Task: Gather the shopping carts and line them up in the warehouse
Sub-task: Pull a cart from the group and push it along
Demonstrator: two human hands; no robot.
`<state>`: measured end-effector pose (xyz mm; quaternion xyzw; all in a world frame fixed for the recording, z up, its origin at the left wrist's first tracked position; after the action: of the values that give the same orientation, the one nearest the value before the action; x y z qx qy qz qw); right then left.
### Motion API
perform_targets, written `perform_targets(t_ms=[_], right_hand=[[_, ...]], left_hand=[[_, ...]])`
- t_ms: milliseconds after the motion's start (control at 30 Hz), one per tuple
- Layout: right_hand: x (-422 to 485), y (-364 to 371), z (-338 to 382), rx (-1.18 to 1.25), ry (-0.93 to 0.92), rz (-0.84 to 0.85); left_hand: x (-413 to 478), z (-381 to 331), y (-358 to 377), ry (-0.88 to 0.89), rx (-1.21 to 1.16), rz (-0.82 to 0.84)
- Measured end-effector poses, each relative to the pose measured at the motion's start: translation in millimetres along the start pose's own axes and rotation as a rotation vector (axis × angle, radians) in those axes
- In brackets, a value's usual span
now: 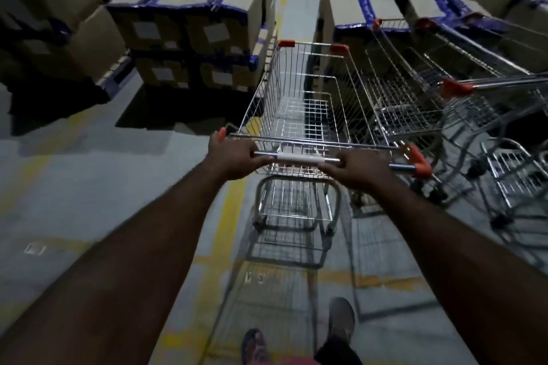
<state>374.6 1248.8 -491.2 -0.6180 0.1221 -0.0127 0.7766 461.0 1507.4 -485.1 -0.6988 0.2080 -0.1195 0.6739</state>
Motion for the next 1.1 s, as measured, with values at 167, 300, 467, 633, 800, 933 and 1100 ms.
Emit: perform_targets(t_ms=[167,300,467,633,800,933,1100], right_hand=[[-39.1,24.4,15.6,-0.058,-0.002,0.002],[-57.8,28.5,31.1,-0.045,-0.059,0.007],[-81.6,31.9,59.7,-0.096,-0.138,0.008],[-120.1,49.2,74.6,-0.038,-0.207,0.013],[-142.4,48.1,73.0,0.162,-0.288,-0.002],[-149.5,49.0,63.7,0.168,-0.290,-0.078],[-140.4,38.6,67.4,0.244,-0.213,-0.043]], left_hand=[[-47.9,3.2,25.2,-0.018,0.016,0.018],[-81.6,12.0,27.1,-0.092,0.021,0.008],[-134.0,19.0,27.0,-0.239,0.102,0.035],[-189.7,24.5,43.6,-0.421,0.039,0.182],[-216.0,30.5,46.6,-0.438,0.002,0.162],[-216.3,30.9,47.7,-0.384,0.025,0.131],[-192.1,60.8,46.1,-0.304,-0.008,0.112]])
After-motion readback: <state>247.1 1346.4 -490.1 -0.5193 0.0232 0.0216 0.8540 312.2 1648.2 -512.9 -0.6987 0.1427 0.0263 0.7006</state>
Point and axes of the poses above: each hand's wrist, its own x-axis towards the middle knuckle, its own y-axis out of the palm, z = x × y, the point moved 7 cm from there along x, towards the middle knuckle, and after that the axes turned 5 degrees about x, right-handed, at the moved point
